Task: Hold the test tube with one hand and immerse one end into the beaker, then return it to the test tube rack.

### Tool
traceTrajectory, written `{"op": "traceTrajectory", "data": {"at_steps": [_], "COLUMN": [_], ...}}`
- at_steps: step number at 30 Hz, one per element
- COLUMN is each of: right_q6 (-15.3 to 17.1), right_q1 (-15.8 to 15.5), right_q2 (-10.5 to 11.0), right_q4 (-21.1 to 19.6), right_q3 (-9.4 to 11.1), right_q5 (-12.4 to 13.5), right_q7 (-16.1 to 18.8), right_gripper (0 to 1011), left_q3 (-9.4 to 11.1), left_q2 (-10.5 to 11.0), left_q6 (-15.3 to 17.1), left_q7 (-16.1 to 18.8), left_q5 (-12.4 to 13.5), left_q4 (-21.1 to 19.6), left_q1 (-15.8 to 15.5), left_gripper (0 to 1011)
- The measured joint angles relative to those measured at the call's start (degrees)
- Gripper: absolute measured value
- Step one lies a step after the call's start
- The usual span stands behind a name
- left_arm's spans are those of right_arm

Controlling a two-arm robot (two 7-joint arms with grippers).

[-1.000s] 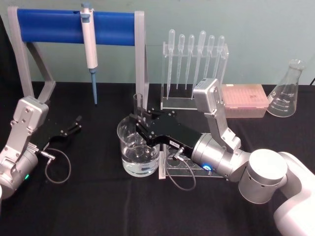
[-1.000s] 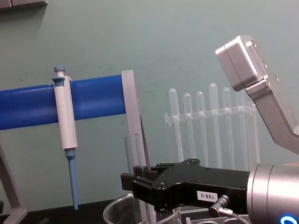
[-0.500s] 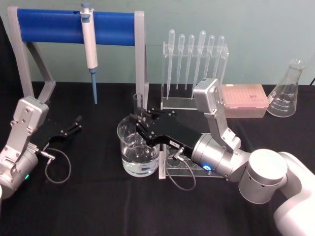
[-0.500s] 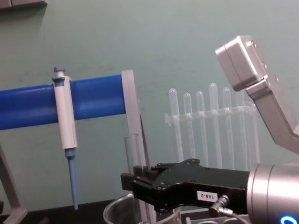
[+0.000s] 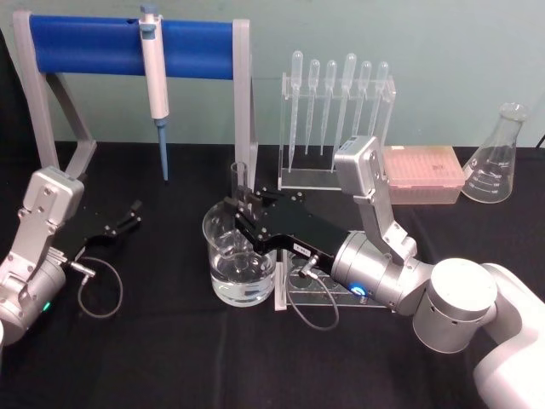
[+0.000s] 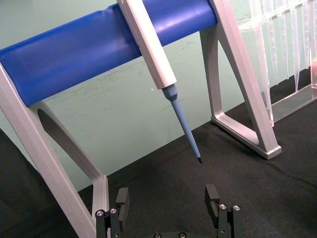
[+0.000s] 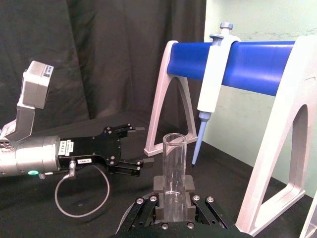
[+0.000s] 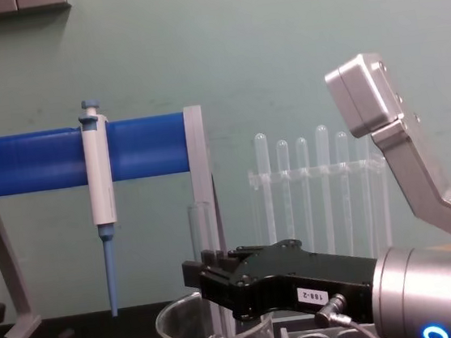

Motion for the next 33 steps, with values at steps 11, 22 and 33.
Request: {"op": "traceTrajectory", "data": {"at_steps": [11, 22, 33], "right_q6": [-0.2, 3.4, 8.9], "right_q1": [-1.3, -1.0, -6.0], "right_q2": [0.6, 4.0, 10.8], "right_q4": [-5.1, -15.8, -27.2], "right_q3": [1.6, 3.5, 8.1], "right_q5": [0.1, 2.5, 1.7], "right_q7": [-0.8, -0.4, -6.5], "right_gripper": [226, 226, 226], "left_q3": [0.0, 0.0, 0.0], "left_q2": [0.0, 0.0, 0.0], "left_q6": [0.0, 0.0, 0.0], "left_q7": [0.0, 0.0, 0.0], "left_q5": [0.0, 0.0, 0.0], "left_q4": [0.0, 0.0, 0.0], "left_q1": [0.0, 0.0, 0.0], "left_gripper": [1000, 1000, 1000]}}
